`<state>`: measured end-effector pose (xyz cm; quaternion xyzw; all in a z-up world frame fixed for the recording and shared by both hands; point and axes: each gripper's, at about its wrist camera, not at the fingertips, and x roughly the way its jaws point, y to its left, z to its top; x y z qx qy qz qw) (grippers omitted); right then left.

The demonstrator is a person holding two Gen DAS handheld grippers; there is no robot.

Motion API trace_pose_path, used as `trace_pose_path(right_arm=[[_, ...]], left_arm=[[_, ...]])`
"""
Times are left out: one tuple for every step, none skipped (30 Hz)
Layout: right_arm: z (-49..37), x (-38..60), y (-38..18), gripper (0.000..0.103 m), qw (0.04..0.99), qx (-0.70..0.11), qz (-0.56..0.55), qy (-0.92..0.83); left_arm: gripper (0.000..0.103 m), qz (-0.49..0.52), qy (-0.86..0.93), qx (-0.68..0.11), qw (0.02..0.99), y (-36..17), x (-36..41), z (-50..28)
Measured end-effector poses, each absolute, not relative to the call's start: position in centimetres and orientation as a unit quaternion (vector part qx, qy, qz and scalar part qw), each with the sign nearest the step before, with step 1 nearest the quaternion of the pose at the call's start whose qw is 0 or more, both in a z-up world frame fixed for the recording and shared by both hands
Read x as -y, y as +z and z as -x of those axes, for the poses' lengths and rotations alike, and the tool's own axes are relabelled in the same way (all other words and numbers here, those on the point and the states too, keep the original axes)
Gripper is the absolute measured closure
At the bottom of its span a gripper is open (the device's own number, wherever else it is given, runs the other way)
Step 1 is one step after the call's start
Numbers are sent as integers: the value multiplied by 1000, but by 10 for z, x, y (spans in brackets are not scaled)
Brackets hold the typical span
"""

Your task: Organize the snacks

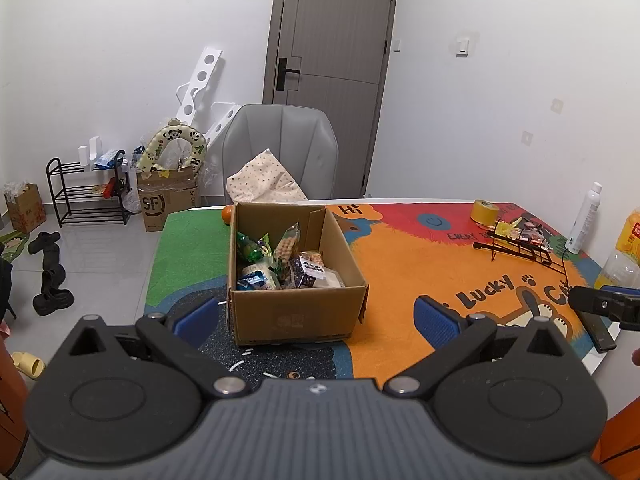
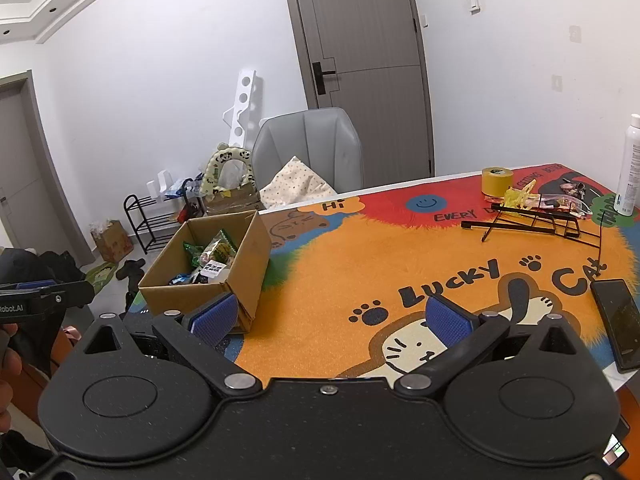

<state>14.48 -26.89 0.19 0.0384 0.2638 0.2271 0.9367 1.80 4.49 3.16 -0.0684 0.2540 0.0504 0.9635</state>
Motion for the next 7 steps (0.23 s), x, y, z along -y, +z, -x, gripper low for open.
trace_pose_path(right_arm=[[-144,269,2,0,937,-264,-38,227],[-144,269,2,0,937,-264,-38,227],[-145,269,2,0,937,-264,-38,227],[-145,269,2,0,937,-264,-38,227],[-145,269,2,0,936,-264,-38,227],[-145,269,2,0,936,-264,-38,228],[-145,269,2,0,936,-265,-38,228]], left_arm=[[0,68,50,-254,964,32,-45,-18],[0,67,50,-254,964,31,-45,-18],[0,66,49,-254,964,31,-46,-17],[0,66,49,-254,964,30,-46,-17],[0,65,49,-255,964,30,-46,-18],[0,65,49,-255,963,30,-47,-18],[0,65,49,-255,963,30,-46,-18]])
